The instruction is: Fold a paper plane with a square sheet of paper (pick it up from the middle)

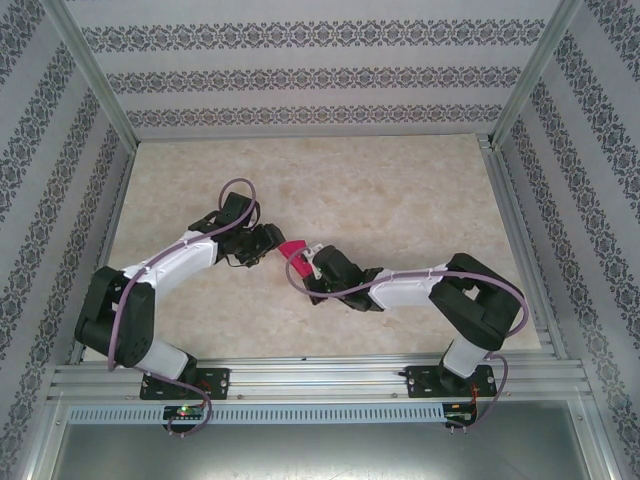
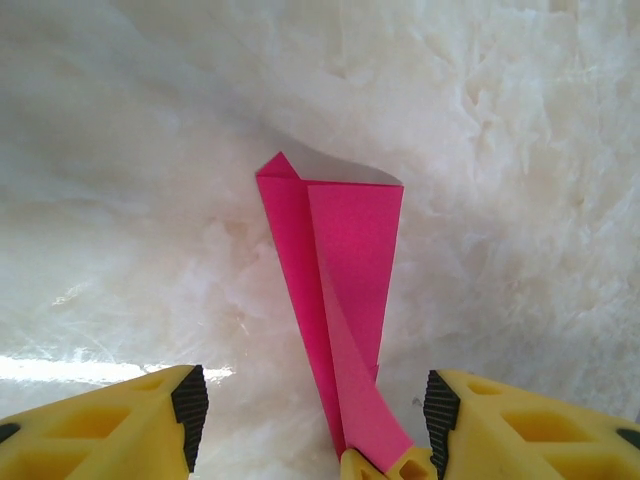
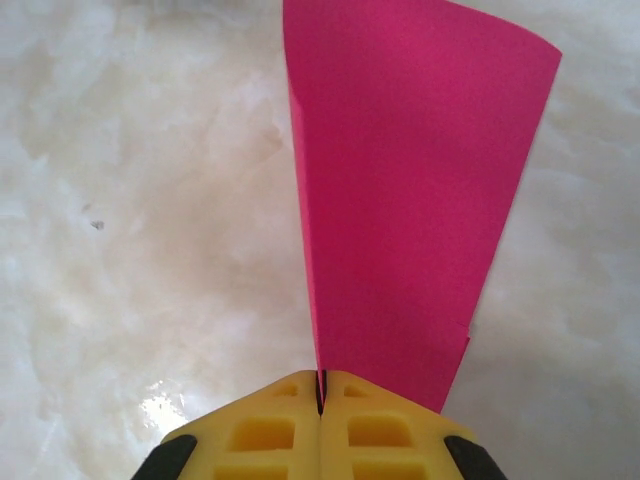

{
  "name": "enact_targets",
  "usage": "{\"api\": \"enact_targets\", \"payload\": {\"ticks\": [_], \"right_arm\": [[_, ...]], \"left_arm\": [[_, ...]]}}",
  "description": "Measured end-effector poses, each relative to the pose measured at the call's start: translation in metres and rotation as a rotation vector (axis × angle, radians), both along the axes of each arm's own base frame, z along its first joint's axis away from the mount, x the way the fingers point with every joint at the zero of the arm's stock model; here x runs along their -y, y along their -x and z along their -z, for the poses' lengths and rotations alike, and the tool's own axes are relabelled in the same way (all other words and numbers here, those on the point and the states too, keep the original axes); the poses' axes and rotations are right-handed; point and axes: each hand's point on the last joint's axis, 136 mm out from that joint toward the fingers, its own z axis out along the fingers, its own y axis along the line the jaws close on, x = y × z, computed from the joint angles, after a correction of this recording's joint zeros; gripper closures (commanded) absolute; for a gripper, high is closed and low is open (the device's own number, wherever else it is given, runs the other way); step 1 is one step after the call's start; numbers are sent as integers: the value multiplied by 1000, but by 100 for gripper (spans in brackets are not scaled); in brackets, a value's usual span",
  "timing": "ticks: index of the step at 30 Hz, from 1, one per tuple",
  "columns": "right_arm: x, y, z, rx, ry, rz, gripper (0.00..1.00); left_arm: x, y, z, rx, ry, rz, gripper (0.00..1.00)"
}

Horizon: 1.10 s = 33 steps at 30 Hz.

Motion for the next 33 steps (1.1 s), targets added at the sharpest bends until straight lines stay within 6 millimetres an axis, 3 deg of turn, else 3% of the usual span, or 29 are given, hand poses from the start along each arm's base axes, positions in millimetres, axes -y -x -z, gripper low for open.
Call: {"api": "enact_targets", "payload": {"ticks": [15, 33], "right_arm": [[-5, -6, 3, -281, -249, 62, 100], [-3, -14, 12, -508, -438, 116, 100]], "left_arm": [[-8, 10, 12, -38, -35, -11, 40], [8, 15, 15, -48, 50, 44, 41]]}}
